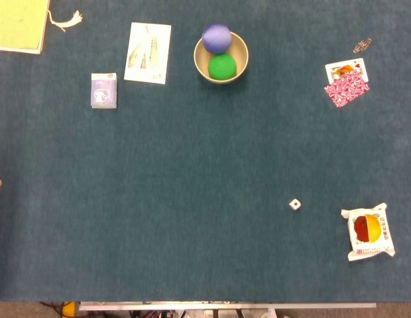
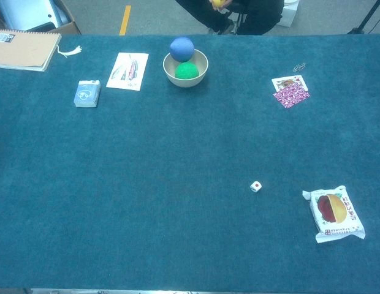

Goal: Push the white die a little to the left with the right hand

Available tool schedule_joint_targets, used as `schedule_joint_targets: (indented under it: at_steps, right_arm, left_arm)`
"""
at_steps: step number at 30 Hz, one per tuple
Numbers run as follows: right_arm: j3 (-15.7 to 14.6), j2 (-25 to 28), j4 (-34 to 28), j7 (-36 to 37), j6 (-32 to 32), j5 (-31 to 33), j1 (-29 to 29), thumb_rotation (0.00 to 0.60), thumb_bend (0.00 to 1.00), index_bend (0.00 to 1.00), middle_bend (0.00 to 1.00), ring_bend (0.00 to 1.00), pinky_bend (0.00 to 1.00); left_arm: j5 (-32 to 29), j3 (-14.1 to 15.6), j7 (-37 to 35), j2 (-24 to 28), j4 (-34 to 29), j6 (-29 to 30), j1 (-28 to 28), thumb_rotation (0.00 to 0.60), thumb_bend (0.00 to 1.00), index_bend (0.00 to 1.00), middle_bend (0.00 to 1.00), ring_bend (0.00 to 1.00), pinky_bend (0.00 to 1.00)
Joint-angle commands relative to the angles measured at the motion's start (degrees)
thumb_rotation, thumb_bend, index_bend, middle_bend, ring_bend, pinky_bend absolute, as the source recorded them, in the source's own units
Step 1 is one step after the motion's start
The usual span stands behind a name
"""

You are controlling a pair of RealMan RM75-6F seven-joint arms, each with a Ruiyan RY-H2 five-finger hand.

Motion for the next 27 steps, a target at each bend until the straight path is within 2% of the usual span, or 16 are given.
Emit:
schedule_joint_targets:
  at_steps: [1, 17, 27]
  right_arm:
    - [-0.10, -0.05, 0.10, -0.05, -0.28, 0.10, 0.06, 0.600, 0.45, 0.43, 0.36, 0.29, 0.29]
    - [0.10, 0.28, 0.37, 0.97, -1.73, 0.88, 0.66, 0.600, 0.44, 0.43, 0.36, 0.29, 0.29]
    - [-0.94, -0.18, -0.11, -0.26, -1.20, -0.57, 0.30, 0.600, 0.45, 0.40, 0.36, 0.29, 0.29]
  left_arm:
    - [0.19, 0.04, 0.02, 0.07, -0.20, 0.28, 0.10, 0.600, 0.02, 0.40, 0.16, 0.08, 0.29]
    - [-0.76, -0.24, 0.39, -0.09, -0.24, 0.45, 0.31, 0.600, 0.02, 0.40, 0.16, 0.08, 0.29]
    - [0.48, 0.32, -0.54, 0.19, -0.58, 0.35, 0.21, 0.600, 0.02, 0.40, 0.16, 0.08, 0.29]
